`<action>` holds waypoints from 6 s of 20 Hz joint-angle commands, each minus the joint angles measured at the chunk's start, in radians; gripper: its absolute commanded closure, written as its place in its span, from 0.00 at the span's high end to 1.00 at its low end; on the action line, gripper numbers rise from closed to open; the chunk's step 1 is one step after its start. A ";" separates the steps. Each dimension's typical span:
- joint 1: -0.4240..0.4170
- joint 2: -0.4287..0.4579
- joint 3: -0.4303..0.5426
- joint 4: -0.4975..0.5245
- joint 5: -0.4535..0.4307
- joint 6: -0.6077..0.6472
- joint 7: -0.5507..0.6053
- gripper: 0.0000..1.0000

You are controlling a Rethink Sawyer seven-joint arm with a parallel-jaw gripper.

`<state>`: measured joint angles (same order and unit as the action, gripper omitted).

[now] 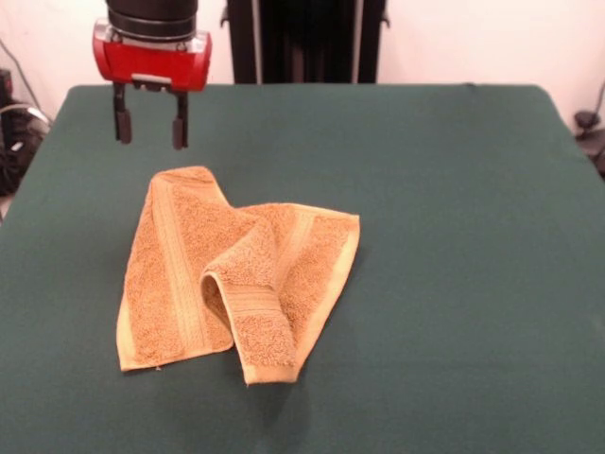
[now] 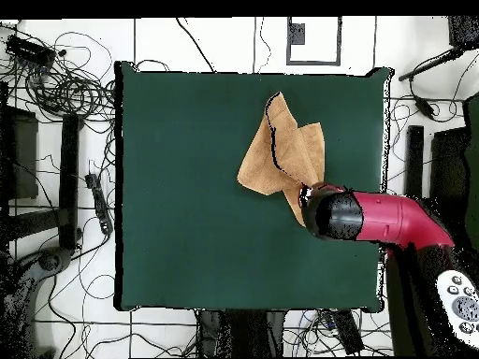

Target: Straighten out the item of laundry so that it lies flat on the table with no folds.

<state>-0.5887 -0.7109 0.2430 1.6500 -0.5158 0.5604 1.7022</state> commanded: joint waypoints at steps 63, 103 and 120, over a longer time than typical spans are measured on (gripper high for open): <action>0.293 0.215 -0.014 -0.072 0.063 0.006 0.127 1.00; 0.279 0.221 -0.048 -0.144 0.101 0.002 0.076 1.00; 0.275 0.225 -0.037 -0.140 0.097 0.003 0.085 1.00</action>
<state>-0.3340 -0.5254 0.1599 1.4873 -0.4505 0.5602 1.7022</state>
